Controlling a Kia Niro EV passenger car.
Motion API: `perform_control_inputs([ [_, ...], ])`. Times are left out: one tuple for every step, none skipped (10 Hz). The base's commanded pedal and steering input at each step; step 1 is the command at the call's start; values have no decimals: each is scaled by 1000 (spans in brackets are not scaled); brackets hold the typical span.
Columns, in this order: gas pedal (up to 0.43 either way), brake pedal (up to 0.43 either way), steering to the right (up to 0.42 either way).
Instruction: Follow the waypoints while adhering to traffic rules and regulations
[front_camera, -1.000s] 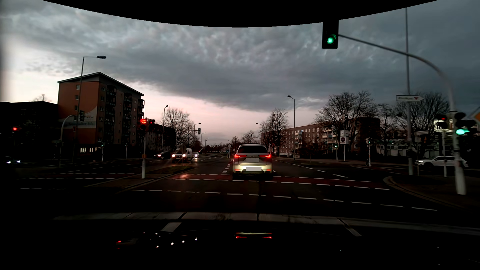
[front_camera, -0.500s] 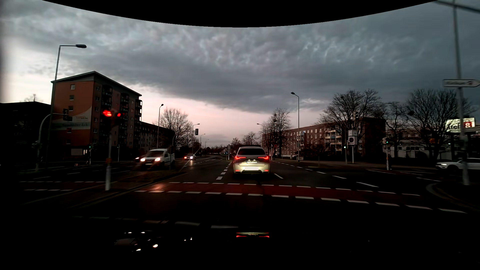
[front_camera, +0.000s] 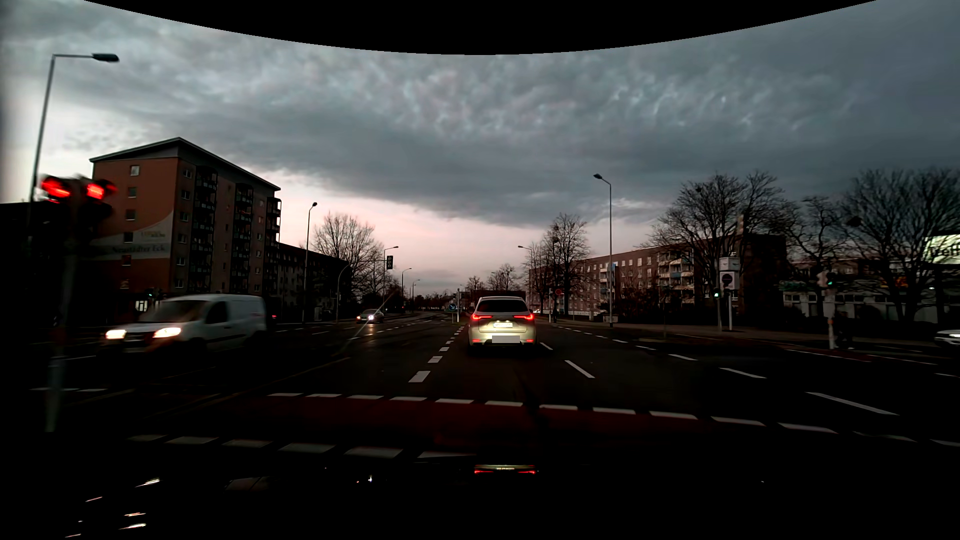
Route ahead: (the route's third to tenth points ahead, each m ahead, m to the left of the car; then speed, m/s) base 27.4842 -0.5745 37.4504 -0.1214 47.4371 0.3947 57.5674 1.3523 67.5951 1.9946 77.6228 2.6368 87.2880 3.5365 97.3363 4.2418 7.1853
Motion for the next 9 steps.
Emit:
perform_control_inputs([
  [228,0,-14],
  [228,0,-15],
  [228,0,-15],
  [228,0,-15],
  [228,0,-15],
  [228,0,-15],
  [228,0,-15],
  [228,0,-15],
  [228,0,-15],
])
